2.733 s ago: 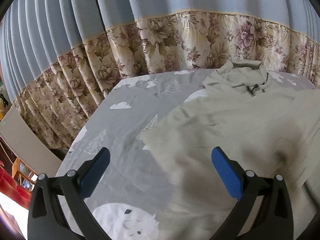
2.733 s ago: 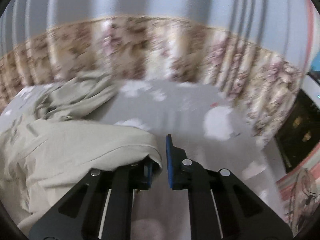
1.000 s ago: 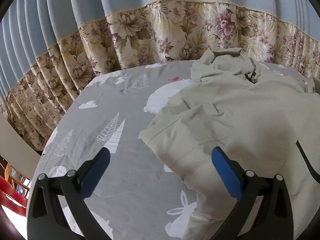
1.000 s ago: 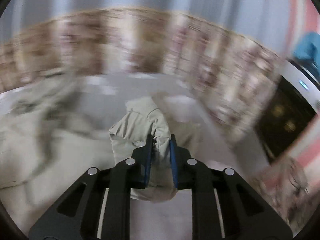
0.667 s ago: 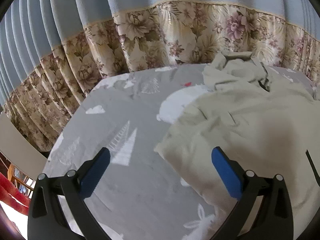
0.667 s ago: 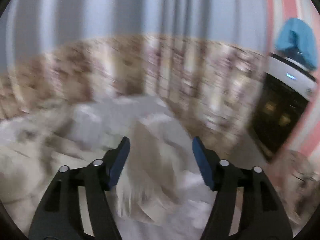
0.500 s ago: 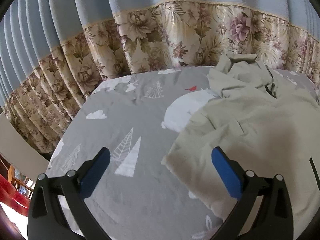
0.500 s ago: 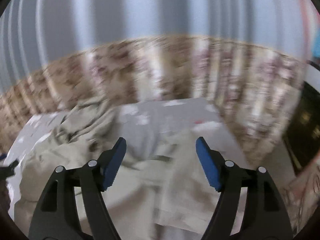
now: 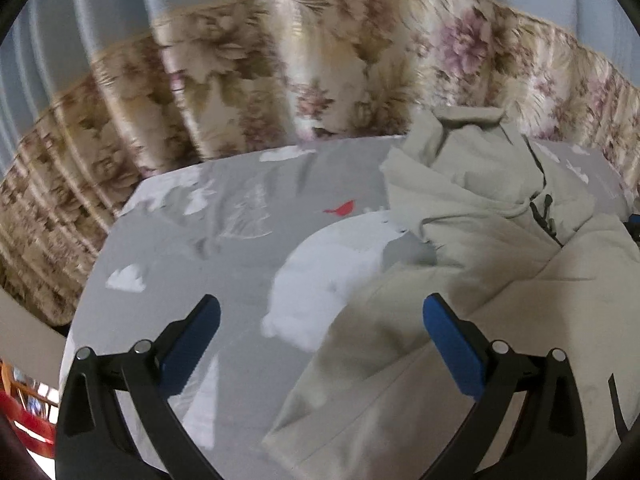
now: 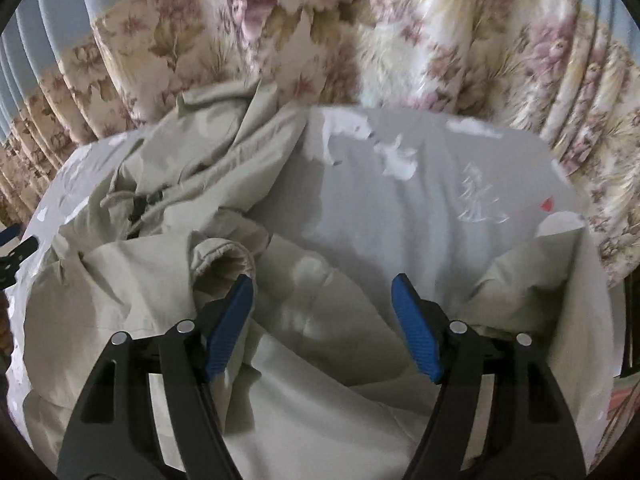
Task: Fold large clothes
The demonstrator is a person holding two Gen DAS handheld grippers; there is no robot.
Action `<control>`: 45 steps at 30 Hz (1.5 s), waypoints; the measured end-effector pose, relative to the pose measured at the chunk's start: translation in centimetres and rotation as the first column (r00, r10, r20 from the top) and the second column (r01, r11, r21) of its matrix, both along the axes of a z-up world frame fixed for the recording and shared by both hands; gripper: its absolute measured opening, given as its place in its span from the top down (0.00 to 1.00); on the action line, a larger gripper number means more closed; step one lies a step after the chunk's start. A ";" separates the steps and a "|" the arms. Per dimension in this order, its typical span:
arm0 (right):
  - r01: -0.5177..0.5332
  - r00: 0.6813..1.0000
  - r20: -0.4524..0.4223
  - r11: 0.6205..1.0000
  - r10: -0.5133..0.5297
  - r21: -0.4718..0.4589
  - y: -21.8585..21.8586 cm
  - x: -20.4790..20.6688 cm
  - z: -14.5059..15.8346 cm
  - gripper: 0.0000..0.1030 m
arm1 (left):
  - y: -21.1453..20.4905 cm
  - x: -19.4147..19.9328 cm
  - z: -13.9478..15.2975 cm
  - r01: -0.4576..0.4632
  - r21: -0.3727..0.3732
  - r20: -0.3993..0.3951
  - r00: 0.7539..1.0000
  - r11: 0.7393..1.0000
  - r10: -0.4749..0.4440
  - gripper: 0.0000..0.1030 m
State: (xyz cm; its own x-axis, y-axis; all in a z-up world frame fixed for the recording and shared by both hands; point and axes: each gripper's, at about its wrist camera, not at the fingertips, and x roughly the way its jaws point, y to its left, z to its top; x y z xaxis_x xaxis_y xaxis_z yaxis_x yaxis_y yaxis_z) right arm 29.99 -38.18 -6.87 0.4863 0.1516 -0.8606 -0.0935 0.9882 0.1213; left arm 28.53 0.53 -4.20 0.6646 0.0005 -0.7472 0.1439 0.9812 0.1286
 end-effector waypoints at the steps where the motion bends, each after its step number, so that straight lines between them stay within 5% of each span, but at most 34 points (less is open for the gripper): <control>1: -0.006 1.000 -0.011 1.000 0.006 -0.004 0.0 0.2 -0.2 0.30 | -0.5 0.6 -0.3 0.015 0.003 -0.013 1.000 1.000 -0.015 0.02; 3: -0.011 0.999 -0.051 1.000 0.011 0.004 0.1 0.6 -1.0 0.35 | -1.4 1.6 -1.1 0.036 0.015 -0.042 0.998 0.999 -0.035 0.02; 4: -0.017 0.997 -0.081 1.000 0.018 0.016 0.1 0.7 -1.5 0.50 | -1.9 2.1 -1.6 0.049 0.016 -0.062 0.997 0.999 -0.048 0.02; 5: -0.032 0.994 -0.101 0.999 0.035 0.030 0.3 0.8 -1.9 0.53 | -2.2 2.5 -2.0 0.060 0.015 -0.080 0.995 0.998 -0.058 0.02; 10: -0.016 0.997 -0.073 0.998 0.021 0.060 -0.4 0.8 -1.3 0.82 | -3.4 3.3 -3.1 0.107 0.009 -0.112 0.988 0.994 -0.106 0.02; 12: -0.011 0.998 -0.060 0.996 0.016 0.084 -0.6 0.9 -0.9 0.89 | -3.7 3.5 -3.3 0.132 -0.012 -0.126 0.983 0.991 -0.133 0.15; 18: 0.000 0.999 0.037 0.997 -0.003 0.076 -1.0 2.1 2.0 0.94 | -5.4 3.7 -3.5 0.194 -0.067 -0.172 0.964 0.979 -0.203 0.74; 22: 0.023 0.991 0.133 0.998 -0.030 0.050 -1.5 3.0 5.0 0.95 | -6.3 4.4 -1.5 0.200 -0.053 -0.119 0.972 0.978 -0.205 0.80; 26: 0.042 0.972 0.234 0.997 -0.026 -0.063 -0.6 4.0 7.2 0.95 | -6.9 5.9 0.9 0.188 0.018 -0.044 0.981 0.982 -0.187 0.81; 29: 0.096 0.959 0.275 0.991 -0.069 -0.089 -0.9 5.3 7.5 0.95 | -6.5 7.2 2.0 0.108 0.125 0.034 0.993 0.986 -0.113 0.92; 32: 0.135 0.975 0.189 0.986 -0.114 -0.101 -1.8 7.5 4.9 0.91 | -5.1 8.8 1.9 0.070 0.120 0.026 0.997 0.990 -0.074 0.92; 35: 0.149 0.978 0.166 0.981 -0.128 -0.124 -2.5 7.0 3.6 0.64 | -3.9 7.3 2.1 0.078 0.086 0.017 0.997 0.993 -0.080 0.88; 36: 0.143 0.978 0.171 0.984 -0.123 -0.109 -2.7 6.0 3.8 0.46 | -3.3 6.3 2.2 0.086 0.061 0.006 0.996 0.994 -0.086 0.75; 37: 0.130 0.977 0.181 0.987 -0.111 -0.095 -2.9 5.1 4.1 0.41 | -3.0 5.1 2.2 0.088 0.040 0.008 0.996 0.995 -0.088 0.60; 38: 0.121 0.975 0.196 0.989 -0.103 -0.086 -3.0 3.9 4.5 0.41 | -2.5 3.7 2.4 0.082 0.030 0.024 0.996 0.996 -0.083 0.26; 39: 0.123 0.971 0.214 0.989 -0.104 -0.079 -3.3 2.3 4.9 0.38 | -2.0 1.5 2.7 0.081 0.035 0.058 0.995 0.996 -0.083 0.18; 45: 0.103 0.970 0.228 0.993 -0.089 -0.051 -4.0 -9.5 5.9 0.27 | -0.4 -8.9 2.7 0.095 0.011 0.065 0.993 0.995 -0.096 0.17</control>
